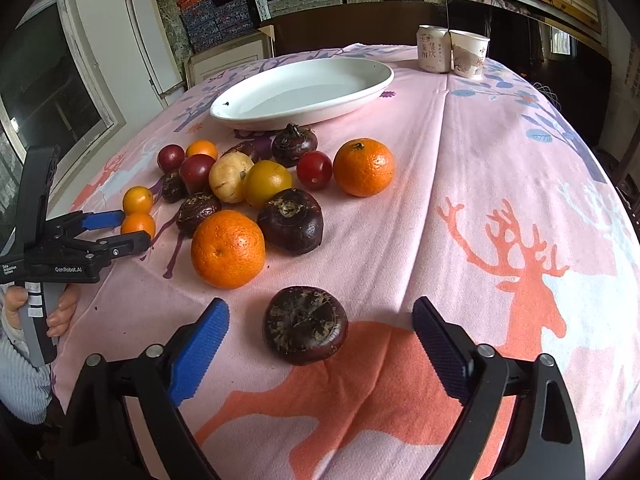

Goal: Organize fruits
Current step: 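Grasp an orange with the left tool while the right tool grasps a mangosteen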

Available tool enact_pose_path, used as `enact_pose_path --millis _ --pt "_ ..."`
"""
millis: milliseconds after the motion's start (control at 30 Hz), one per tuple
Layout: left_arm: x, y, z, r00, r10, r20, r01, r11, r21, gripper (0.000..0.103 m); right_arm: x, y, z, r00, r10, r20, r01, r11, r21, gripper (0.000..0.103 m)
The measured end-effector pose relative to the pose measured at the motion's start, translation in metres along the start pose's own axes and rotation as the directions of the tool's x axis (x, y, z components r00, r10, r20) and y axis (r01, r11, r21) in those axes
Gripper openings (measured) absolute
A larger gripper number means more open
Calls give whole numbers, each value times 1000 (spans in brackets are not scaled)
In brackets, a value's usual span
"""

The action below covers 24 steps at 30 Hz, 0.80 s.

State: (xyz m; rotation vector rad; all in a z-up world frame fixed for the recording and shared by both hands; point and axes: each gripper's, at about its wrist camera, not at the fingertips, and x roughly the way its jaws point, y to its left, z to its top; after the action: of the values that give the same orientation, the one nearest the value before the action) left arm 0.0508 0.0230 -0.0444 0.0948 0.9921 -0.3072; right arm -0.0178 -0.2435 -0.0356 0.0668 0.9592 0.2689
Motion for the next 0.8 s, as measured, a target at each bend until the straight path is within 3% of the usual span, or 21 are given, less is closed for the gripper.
enact_pose_path --millis 167,233,333,433,500,700,800 --pt "5 -1 10 1000 17 9 -17 1000 22 98 4 15 0 998 -61 -16 60 995 -86 79" --pt "3 -3 10 1000 -24 19 23 999 34 81 3 19 -2 997 -76 -10 74 991 -107 71" --pt "-2 -20 0 1000 10 19 -12 994 107 68 0 20 -5 996 -85 8 85 988 -126 49" --pt "-10 -35 -9 1000 -6 21 2 987 158 47 -2 18 -5 998 -66 12 67 990 -125 45" --pt "-11 -40 -11 1000 -16 23 12 985 171 40 -1 19 -5 998 -68 17 70 990 -125 44" --pt "-18 -36 -12 998 -56 32 52 991 122 39 -11 10 -3 998 -37 46 41 996 -75 43" --pt "-33 -35 10 995 -73 73 64 992 111 39 -29 5 23 993 -31 114 36 998 -48 43"
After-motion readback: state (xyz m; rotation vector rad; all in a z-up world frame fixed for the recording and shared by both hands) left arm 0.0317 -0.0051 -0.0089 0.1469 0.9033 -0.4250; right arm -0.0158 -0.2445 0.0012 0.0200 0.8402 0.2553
